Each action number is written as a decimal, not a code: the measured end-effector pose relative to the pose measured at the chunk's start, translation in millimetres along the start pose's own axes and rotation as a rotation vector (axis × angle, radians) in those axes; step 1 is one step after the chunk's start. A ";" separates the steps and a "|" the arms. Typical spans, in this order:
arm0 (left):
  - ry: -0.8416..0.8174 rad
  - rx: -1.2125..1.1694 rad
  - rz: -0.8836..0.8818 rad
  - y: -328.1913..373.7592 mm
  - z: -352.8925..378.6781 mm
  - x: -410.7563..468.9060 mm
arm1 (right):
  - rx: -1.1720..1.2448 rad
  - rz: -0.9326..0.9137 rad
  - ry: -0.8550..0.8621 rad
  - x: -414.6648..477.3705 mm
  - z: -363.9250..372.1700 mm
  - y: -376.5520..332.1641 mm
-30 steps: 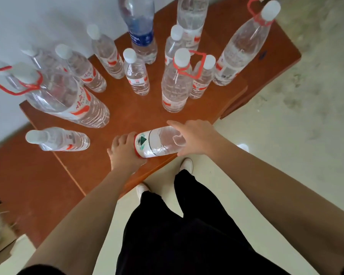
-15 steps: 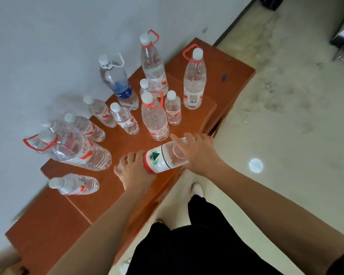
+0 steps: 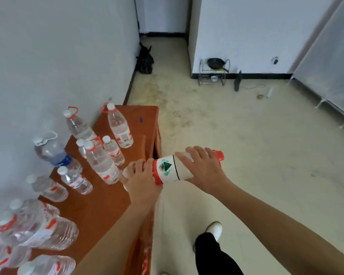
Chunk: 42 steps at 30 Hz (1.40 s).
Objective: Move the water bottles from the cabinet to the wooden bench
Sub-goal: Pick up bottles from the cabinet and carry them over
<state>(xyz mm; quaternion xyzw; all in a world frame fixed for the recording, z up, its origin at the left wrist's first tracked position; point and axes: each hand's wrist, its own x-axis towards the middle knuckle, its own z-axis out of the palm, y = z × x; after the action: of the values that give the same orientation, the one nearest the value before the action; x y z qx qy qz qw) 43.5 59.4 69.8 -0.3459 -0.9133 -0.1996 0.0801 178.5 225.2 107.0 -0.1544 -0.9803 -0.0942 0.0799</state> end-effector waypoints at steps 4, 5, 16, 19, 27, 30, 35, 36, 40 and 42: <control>0.033 -0.078 0.271 75.1 -18.4 -10.4 | -0.068 0.224 0.014 -80.0 -37.5 40.6; 0.053 -0.080 0.323 87.5 -22.3 -10.5 | -0.072 0.248 0.035 -90.2 -44.4 47.3; 0.145 -0.108 0.720 289.5 -78.0 -119.6 | -0.165 0.575 0.193 -318.4 -143.7 127.4; 0.155 -0.184 0.801 359.3 -82.3 -193.9 | -0.204 0.657 0.207 -421.9 -161.4 146.8; 0.046 -0.350 1.231 558.8 -71.3 -395.8 | -0.269 1.015 0.141 -723.0 -202.2 171.5; -0.023 -0.390 1.358 625.1 -62.4 -461.3 | -0.260 1.156 0.131 -810.8 -207.0 172.7; -0.092 -0.463 1.568 728.4 -33.9 -562.1 | -0.267 1.392 0.104 -938.0 -203.6 182.6; -0.125 -0.484 1.606 759.8 -26.1 -588.7 | -0.284 1.443 0.091 -970.3 -203.8 192.4; -0.154 -0.607 1.706 858.9 2.9 -655.9 | -0.341 1.567 0.021 -1057.2 -205.6 236.0; -0.190 -0.648 1.755 914.4 14.5 -687.9 | -0.367 1.634 -0.021 -1100.7 -213.8 263.7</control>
<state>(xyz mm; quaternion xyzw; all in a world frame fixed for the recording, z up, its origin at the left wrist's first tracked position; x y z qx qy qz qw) 1164.8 275.6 143.7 -0.9309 -0.2289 -0.2834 0.0268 1323.7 110.4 152.1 -0.8278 -0.5296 -0.1631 0.0873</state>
